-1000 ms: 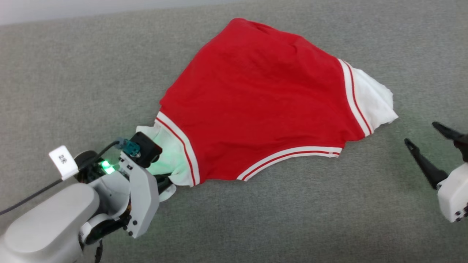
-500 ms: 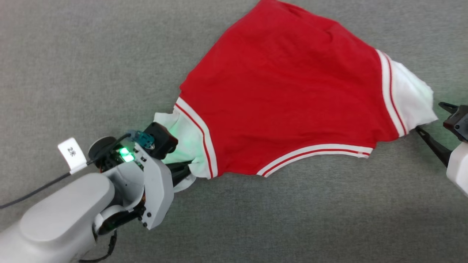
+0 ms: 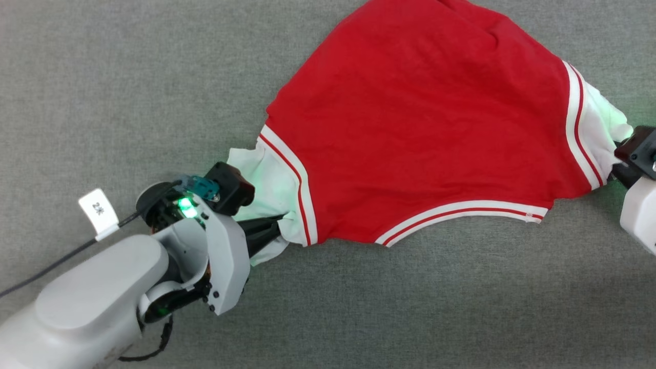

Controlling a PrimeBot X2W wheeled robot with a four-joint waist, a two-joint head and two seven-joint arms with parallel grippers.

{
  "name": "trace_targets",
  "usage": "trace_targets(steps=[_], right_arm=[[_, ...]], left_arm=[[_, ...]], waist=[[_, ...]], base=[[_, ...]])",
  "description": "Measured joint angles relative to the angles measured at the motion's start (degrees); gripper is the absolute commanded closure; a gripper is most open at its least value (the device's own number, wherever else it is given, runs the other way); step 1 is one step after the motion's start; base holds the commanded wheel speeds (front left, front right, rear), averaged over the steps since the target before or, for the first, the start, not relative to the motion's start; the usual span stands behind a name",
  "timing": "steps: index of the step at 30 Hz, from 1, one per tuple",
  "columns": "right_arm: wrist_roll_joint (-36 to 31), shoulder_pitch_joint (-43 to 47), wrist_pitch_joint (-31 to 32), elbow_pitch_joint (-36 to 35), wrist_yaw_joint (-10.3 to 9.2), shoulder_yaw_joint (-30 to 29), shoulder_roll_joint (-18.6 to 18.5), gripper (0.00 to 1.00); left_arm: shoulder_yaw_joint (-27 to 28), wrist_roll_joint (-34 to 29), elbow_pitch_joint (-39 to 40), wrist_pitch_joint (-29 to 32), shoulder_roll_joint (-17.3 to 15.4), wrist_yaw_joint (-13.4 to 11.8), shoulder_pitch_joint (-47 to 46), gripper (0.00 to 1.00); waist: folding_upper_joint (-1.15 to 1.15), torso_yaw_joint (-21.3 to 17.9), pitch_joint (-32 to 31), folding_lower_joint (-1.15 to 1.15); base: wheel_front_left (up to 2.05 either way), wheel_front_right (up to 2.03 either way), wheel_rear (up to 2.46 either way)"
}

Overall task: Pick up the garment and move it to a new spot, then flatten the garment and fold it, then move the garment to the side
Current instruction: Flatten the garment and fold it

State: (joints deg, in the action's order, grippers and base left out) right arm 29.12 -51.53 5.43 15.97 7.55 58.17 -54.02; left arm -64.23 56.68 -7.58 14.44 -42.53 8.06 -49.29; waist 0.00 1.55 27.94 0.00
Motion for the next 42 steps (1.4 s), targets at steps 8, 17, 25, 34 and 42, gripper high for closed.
trace_targets(steps=[8, 17, 25, 34, 42], right_arm=[[5.02, -0.23, -4.31, 2.9, 0.0, -1.74, 1.14, 1.0], [11.39, 1.69, -6.22, 1.34, -0.01, -12.4, 0.75, 1.0], [13.66, -3.72, -1.31, 4.44, 0.0, -20.3, 6.71, 1.0], [11.5, -26.15, 0.65, 16.02, 0.0, -28.0, 18.17, 1.0], [6.11, -42.19, -6.75, 26.62, 0.0, -34.3, 23.16, 1.0]], left_arm=[[2.96, 6.32, -0.47, -7.53, 0.15, -0.49, 2.8, 1.0], [13.01, 13.81, 3.39, -19.26, -3.02, -0.8, 2.46, 1.0], [20.03, 19.47, -6.1, -20.82, 3.38, -3.15, -7.29, 1.0], [25.63, 18.96, -28.08, -22.41, 13.74, -3.96, -31.82, 1.0], [28.87, 15.22, -39.28, -28.03, 17.53, -2.19, -49.53, 1.0]], waist=[[0.0, -0.1, -2.86, 0.0], [0.0, 0.89, -6.97, 0.0], [0.0, 2.34, -5.49, 0.0], [0.0, 2.37, -0.69, 0.0], [0.0, 1.55, 0.53, 0.0]], base=[[0.0, 0.0, 0.0], [0.0, 0.0, 0.0], [0.0, 0.0, 0.0], [0.0, 0.0, 0.0], [0.0, 0.0, 0.0]])
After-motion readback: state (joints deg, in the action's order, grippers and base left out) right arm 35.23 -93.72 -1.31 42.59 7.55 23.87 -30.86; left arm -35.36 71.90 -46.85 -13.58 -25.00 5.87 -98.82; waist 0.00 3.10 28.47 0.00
